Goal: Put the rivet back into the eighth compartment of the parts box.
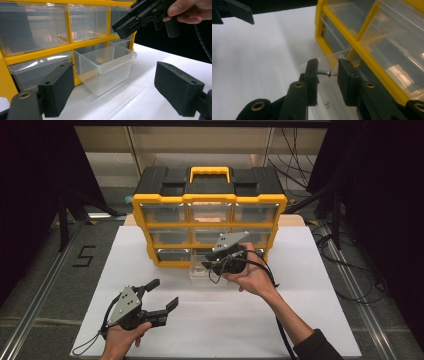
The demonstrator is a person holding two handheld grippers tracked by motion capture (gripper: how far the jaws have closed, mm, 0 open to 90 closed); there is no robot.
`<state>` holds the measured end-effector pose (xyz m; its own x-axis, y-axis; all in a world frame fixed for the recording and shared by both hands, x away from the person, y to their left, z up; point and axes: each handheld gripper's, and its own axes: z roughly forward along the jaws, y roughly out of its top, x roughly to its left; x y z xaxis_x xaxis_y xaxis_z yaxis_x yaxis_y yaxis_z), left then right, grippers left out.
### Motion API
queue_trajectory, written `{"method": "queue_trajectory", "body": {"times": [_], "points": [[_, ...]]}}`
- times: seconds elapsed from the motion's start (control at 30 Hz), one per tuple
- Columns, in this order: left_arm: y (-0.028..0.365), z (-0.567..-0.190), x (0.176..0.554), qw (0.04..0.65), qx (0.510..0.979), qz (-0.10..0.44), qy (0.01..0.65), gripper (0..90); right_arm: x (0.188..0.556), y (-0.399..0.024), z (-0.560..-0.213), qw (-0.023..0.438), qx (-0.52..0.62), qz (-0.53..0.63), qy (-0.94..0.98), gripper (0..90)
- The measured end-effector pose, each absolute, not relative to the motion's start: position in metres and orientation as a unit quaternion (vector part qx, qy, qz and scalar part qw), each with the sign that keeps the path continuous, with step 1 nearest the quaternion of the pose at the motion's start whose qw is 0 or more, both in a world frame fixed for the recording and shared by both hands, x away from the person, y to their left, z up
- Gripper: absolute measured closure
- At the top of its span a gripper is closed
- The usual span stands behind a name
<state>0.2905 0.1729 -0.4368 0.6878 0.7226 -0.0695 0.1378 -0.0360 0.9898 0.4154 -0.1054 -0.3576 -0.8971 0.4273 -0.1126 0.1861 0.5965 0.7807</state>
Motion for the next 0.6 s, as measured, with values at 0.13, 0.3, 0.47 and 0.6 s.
{"method": "queue_trajectory", "body": {"times": [0.13, 0.3, 0.47, 0.6], "points": [[0.174, -0.437, 0.295, 0.621, 0.680, 0.254, 0.296, 16.5, 0.420, -0.107, -0.360, 0.149, 0.182, 0.414, 0.880, 70.8], [0.174, -0.437, 0.294, 0.618, 0.682, 0.250, 0.302, 16.5, 0.424, -0.108, -0.363, 0.150, 0.186, 0.412, 0.879, 70.9], [0.174, -0.437, 0.294, 0.617, 0.682, 0.252, 0.300, 16.5, 0.427, -0.108, -0.364, 0.147, 0.191, 0.410, 0.879, 70.8], [0.174, -0.437, 0.294, 0.617, 0.682, 0.252, 0.300, 16.5, 0.429, -0.108, -0.367, 0.150, 0.194, 0.408, 0.880, 70.8]]}}
